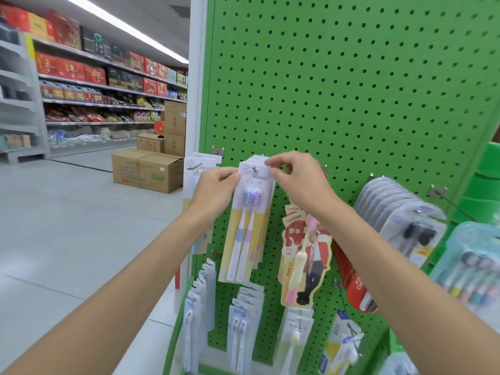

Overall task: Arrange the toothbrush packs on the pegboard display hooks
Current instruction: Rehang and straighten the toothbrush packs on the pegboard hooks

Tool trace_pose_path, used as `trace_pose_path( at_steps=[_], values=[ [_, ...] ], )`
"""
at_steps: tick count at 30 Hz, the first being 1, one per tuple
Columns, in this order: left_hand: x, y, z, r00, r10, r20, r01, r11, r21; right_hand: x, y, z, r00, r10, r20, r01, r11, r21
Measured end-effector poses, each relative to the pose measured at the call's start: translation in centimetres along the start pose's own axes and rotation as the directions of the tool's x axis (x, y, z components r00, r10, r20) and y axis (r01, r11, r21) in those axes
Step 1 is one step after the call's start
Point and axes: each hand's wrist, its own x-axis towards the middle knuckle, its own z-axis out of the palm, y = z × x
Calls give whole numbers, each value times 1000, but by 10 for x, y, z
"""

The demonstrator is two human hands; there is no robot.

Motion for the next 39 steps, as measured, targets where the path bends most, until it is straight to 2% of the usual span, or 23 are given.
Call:
trace_pose_path(
  at_steps=[4,9,12,20,25,29,34,39],
  values=[
    [11,3,-3,996,36,-76,-35,999,20,6,-1,0,999,-17,51,20,998,-52],
    [29,1,-5,997,-45,67,47,999,-25,9,-3,-1,996,5,94,-4,1000,-20],
    [29,2,-2,993,-26,112,23,999,28,10,-3,-1,995,9,100,-10,1000,2],
    [23,6,1,999,-11,46,14,998,-68,13,-4,-1,996,-11,84,14,1000,-28],
    [24,11,-1,1000,-1,9,1,999,-47,13,-1,0,997,-16,70,19,999,-42],
    [18,7,-6,998,11,-62,-9,1000,25,14,1,2,998,-2,69,5,999,-39],
    [3,1,-16,975,145,-167,-96,957,272,14,-1,2,998,1,67,1,999,-37],
    [-15,-4,-29,971,170,-170,-98,925,367,11,-3,3,998,13,54,-11,999,-42]
  ],
)
